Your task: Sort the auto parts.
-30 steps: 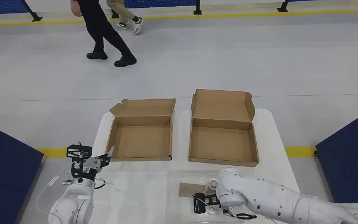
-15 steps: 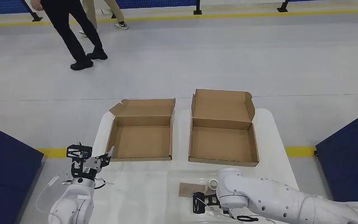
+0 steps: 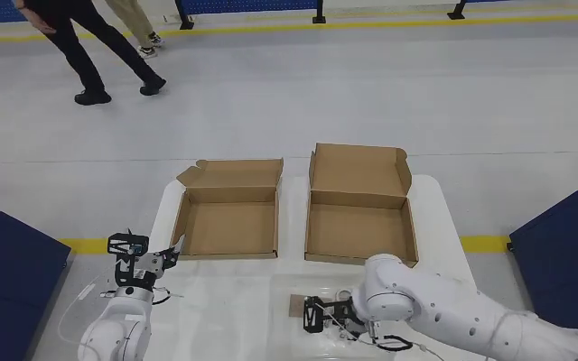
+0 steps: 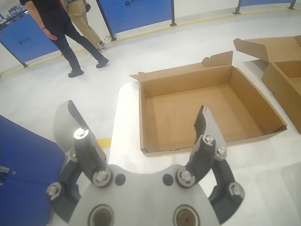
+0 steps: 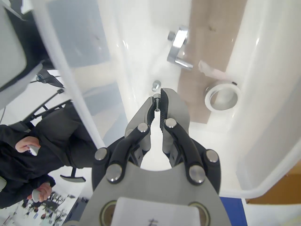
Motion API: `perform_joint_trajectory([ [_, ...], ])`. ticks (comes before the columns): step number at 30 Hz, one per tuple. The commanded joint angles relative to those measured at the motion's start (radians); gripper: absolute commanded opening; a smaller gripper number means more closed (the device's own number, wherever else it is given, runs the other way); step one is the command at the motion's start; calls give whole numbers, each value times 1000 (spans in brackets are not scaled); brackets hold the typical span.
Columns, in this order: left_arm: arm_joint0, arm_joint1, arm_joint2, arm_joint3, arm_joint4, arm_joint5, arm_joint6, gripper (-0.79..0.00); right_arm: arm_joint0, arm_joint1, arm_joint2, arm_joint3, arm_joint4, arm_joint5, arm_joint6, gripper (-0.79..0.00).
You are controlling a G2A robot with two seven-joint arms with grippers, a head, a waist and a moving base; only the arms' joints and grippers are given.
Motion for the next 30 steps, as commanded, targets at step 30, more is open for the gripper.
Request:
perform_joint_trajectory([
  [30, 0, 0, 0, 0, 0, 0, 0, 0, -135, 181, 190, 164, 577, -430, -309, -785],
])
